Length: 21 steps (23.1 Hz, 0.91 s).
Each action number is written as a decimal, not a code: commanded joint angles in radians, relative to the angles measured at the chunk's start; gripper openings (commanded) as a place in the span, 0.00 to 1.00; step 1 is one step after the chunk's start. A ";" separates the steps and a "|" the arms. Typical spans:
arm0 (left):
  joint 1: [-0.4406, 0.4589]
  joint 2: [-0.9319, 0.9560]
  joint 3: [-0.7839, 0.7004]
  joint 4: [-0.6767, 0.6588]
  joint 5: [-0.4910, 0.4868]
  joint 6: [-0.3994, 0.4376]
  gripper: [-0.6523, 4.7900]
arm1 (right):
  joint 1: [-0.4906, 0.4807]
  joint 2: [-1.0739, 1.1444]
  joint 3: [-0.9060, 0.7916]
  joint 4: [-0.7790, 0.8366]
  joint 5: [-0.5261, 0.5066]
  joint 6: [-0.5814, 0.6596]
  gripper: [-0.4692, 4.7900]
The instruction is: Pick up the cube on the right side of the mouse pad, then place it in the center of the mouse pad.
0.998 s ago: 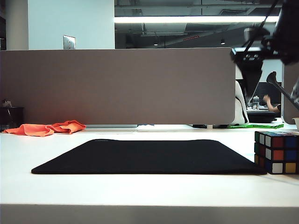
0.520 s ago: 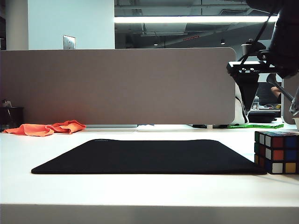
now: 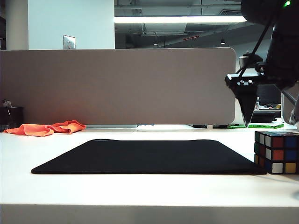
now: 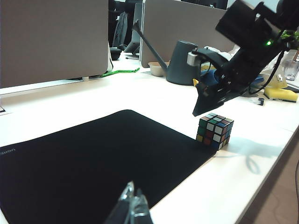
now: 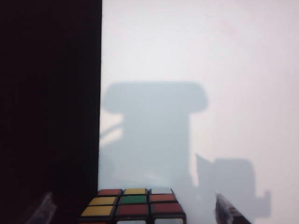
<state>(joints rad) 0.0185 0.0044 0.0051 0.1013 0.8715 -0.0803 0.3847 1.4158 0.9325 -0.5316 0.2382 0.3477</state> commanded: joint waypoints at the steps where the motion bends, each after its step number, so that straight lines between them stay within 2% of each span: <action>1: 0.000 0.001 0.004 0.013 0.005 -0.003 0.11 | 0.000 0.021 0.004 0.010 -0.006 0.005 1.00; 21: 0.000 0.001 0.004 0.013 0.005 -0.003 0.11 | -0.006 0.106 0.004 0.034 -0.008 0.031 1.00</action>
<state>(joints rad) 0.0185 0.0040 0.0051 0.1013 0.8715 -0.0803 0.3801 1.5253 0.9325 -0.5102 0.2310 0.3649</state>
